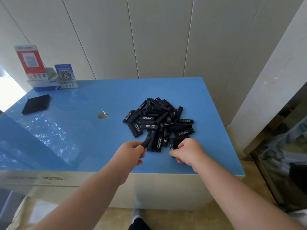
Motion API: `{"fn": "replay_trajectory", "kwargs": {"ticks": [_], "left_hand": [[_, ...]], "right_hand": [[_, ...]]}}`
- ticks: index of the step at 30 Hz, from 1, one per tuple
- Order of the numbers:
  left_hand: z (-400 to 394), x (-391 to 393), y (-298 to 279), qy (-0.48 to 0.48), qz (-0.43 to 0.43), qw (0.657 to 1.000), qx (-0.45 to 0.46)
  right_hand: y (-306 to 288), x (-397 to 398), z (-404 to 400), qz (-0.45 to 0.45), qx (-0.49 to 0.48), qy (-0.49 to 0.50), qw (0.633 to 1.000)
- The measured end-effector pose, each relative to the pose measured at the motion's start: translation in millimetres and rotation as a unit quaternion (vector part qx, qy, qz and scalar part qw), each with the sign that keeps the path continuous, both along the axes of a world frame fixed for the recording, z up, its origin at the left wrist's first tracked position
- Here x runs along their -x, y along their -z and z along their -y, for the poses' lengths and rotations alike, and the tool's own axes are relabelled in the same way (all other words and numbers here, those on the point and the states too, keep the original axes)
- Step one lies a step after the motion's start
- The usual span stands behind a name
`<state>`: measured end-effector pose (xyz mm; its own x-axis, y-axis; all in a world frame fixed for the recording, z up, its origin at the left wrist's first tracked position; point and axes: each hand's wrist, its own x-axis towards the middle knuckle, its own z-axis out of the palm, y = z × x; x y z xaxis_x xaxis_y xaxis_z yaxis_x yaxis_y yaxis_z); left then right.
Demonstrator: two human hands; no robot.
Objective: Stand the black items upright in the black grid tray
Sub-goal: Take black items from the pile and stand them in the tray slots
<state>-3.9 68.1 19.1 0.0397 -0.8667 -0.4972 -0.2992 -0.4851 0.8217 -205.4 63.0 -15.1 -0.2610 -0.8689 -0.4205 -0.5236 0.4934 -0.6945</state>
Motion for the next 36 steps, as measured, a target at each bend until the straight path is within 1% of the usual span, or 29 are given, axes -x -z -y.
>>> {"fn": "replay_trajectory", "kwargs": {"ticks": [2,4,8,12,14,17,20,24,25,29,36], "left_hand": [[-4,2,-1,-0.016,-0.024,0.999,-0.026],[-8,3,-3,-0.032,-0.063,0.997,-0.039],[-14,3,-6,-0.062,-0.144,0.987,-0.028],[-14,0,-7,-0.105,-0.217,0.97,-0.038],[-12,-5,-7,-0.114,-0.241,0.963,-0.043],[-11,-17,-8,-0.102,-0.262,0.959,-0.036],[-13,-30,-10,-0.095,-0.286,0.954,-0.016],[-15,-62,-9,-0.128,-0.286,0.95,0.003],[-16,-73,-9,-0.134,-0.276,0.952,0.008],[-26,-125,-12,-0.126,-0.22,0.967,0.034],[-43,-255,-27,-0.18,-0.202,0.958,0.098]], "right_hand": [[-1,3,-2,0.097,-0.013,0.035,0.995],[-1,4,-3,0.187,-0.027,0.063,0.98],[-2,-2,-2,0.274,-0.045,0.092,0.956],[-8,-9,1,0.381,-0.098,0.107,0.913],[-11,-12,3,0.383,-0.111,0.091,0.913],[-17,-20,3,0.354,-0.09,0.047,0.929],[-23,-32,0,0.338,-0.031,0.004,0.941],[-32,-65,-7,0.247,0.063,-0.063,0.965],[-35,-76,-9,0.243,0.075,-0.075,0.964],[-44,-130,-13,0.281,0.088,-0.11,0.95],[-54,-258,-10,0.293,0.075,-0.168,0.938]]}}
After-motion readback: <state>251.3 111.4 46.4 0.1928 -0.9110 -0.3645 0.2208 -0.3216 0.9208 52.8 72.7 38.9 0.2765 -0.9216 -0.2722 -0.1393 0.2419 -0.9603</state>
